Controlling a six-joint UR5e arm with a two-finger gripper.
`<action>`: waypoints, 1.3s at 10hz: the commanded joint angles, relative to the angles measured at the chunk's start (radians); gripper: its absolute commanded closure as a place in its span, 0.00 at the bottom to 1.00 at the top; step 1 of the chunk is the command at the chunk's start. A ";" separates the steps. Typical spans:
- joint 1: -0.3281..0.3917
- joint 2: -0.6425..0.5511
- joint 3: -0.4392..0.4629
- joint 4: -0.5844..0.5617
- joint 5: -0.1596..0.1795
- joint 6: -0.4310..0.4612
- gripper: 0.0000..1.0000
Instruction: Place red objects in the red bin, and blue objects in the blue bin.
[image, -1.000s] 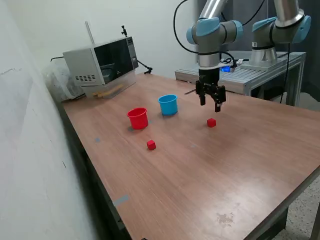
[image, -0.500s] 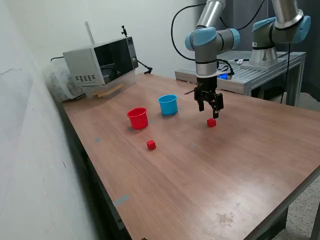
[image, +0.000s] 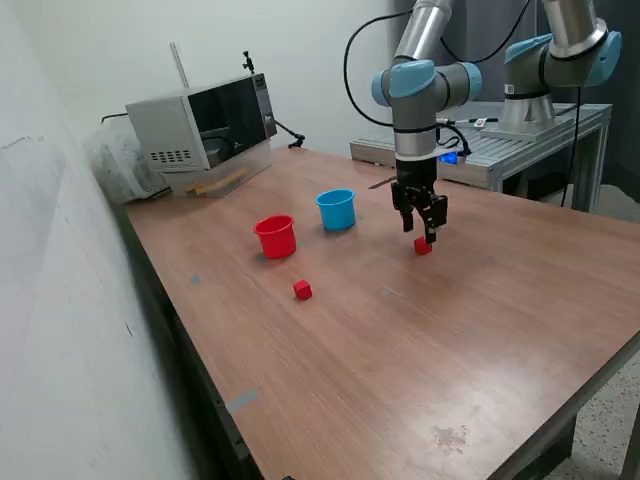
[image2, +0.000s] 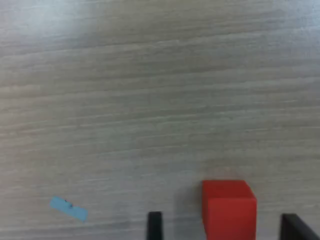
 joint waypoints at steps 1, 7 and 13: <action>0.000 0.003 0.003 -0.003 0.006 -0.001 1.00; 0.006 0.001 0.002 -0.002 0.012 -0.015 1.00; -0.014 -0.143 -0.062 0.081 0.011 -0.118 1.00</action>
